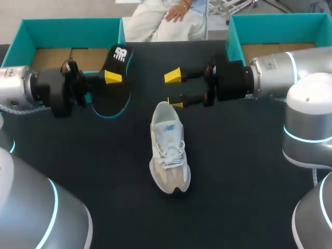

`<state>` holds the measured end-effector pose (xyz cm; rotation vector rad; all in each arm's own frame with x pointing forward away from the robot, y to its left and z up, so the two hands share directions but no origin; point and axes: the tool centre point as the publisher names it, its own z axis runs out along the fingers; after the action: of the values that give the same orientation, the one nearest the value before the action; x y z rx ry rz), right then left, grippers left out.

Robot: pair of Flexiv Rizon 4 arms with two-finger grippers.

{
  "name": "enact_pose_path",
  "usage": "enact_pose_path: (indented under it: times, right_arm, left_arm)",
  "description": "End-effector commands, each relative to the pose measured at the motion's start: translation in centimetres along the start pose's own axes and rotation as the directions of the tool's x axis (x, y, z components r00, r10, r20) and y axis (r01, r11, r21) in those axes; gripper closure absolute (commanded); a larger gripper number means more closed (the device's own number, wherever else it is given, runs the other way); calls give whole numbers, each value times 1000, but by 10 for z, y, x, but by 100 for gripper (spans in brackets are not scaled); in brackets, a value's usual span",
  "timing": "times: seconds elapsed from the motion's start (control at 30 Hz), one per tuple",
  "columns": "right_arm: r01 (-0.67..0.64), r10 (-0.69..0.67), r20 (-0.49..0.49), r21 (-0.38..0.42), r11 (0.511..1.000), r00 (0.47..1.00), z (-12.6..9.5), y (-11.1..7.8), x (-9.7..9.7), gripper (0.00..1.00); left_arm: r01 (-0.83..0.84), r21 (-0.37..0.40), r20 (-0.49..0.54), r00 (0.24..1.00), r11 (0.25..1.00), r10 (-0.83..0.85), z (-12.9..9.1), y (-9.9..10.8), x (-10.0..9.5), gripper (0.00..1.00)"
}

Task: Take the shoe out of the shoebox, open the shoe tongue, remove and reinsert the insole, then place the shoe into the shoebox

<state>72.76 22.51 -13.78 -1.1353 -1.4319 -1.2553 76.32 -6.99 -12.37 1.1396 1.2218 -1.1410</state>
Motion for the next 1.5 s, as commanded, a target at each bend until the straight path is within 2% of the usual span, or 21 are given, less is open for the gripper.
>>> enact_pose_path:
  times: [0.03, 1.0, 1.2, 1.27, 1.33, 1.5]
  right_arm:
    - [0, 0, 1, -3, 1000, 1000, 3, 0, 0, 0]
    - [0, 0, 1, -3, 1000, 1000, 3, 0, 0, 0]
    - [0, 0, 1, -3, 1000, 1000, 3, 0, 0, 0]
    - [0, 0, 1, -3, 1000, 1000, 3, 0, 0, 0]
    - [0, 0, 1, -3, 1000, 1000, 3, 0, 0, 0]
    - [0, 0, 1, -3, 1000, 1000, 3, 0, 0, 0]
  left_arm:
    - [-682, -160, -20, 725, 714, 688, 1, -7, 3, 100]
    - [-686, -147, -31, 724, 713, 689, 2, -8, 1, 100]
    - [-576, -52, -21, 818, 816, 576, 8, -14, 3, 100]
    - [-512, -78, -14, 858, 855, 513, 10, -12, 5, 100]
    - [-496, -76, -44, 868, 865, 494, 11, -11, 8, 100]
    - [-423, -86, -14, 906, 902, 424, 15, -9, 6, 100]
